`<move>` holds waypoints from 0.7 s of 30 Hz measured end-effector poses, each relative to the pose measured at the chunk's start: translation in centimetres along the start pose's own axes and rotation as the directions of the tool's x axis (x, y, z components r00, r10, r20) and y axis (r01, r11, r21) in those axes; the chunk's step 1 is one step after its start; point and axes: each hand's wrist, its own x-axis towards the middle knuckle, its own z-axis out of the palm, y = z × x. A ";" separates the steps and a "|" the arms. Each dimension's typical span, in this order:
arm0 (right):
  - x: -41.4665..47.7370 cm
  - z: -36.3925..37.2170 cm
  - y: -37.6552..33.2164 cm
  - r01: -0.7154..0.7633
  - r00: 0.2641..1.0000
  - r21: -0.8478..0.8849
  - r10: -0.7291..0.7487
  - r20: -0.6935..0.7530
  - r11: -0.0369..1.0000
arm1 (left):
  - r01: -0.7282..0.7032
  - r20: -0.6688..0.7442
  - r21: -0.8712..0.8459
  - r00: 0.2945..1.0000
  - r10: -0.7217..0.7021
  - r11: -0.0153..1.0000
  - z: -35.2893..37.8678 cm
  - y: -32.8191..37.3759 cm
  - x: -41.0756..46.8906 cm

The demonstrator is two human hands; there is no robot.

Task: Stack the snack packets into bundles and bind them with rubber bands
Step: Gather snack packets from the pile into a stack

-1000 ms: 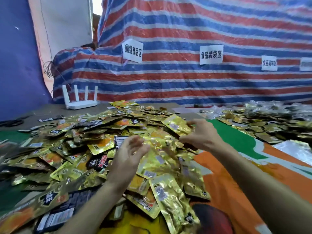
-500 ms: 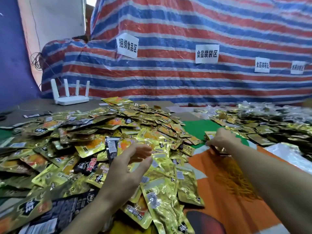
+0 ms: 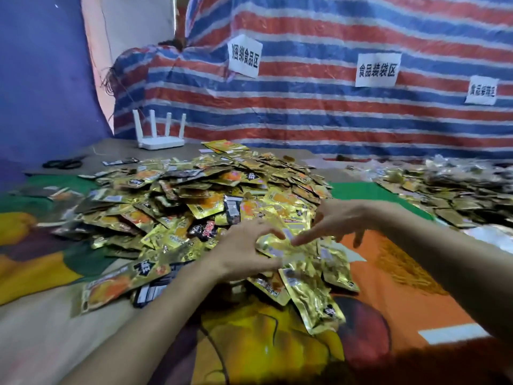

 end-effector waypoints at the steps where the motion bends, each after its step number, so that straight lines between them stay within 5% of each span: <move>1: -0.7 1.1 -0.4 -0.033 0.998 -0.021 0.033 0.048 0.999 | -0.016 0.095 0.070 0.995 0.009 0.997 -0.2 -0.1 -0.4; 6: -3.6 4.4 -1.5 -0.194 0.976 -0.136 0.204 0.071 0.972 | -0.052 0.343 0.180 0.939 -0.014 0.982 -0.4 -0.5 -2.0; 10: -3.5 5.9 -1.1 -0.201 0.980 0.052 0.201 0.016 0.978 | -0.061 0.349 0.291 0.936 -0.047 0.955 -0.5 -0.3 -1.1; 14: -2.7 6.4 -0.9 -0.212 0.968 0.259 0.239 -0.078 0.942 | -0.183 0.369 0.546 0.929 -0.038 0.817 -0.9 0.7 1.0; 17: -2.5 6.5 -0.7 -0.229 0.957 0.259 0.265 -0.116 0.938 | -0.288 0.361 0.682 0.932 0.034 0.672 0.3 1.9 1.7; 21: -2.4 6.5 -0.2 -0.264 0.952 0.237 0.292 -0.088 0.935 | -0.175 0.253 0.768 0.967 -0.042 0.617 3.6 2.5 1.3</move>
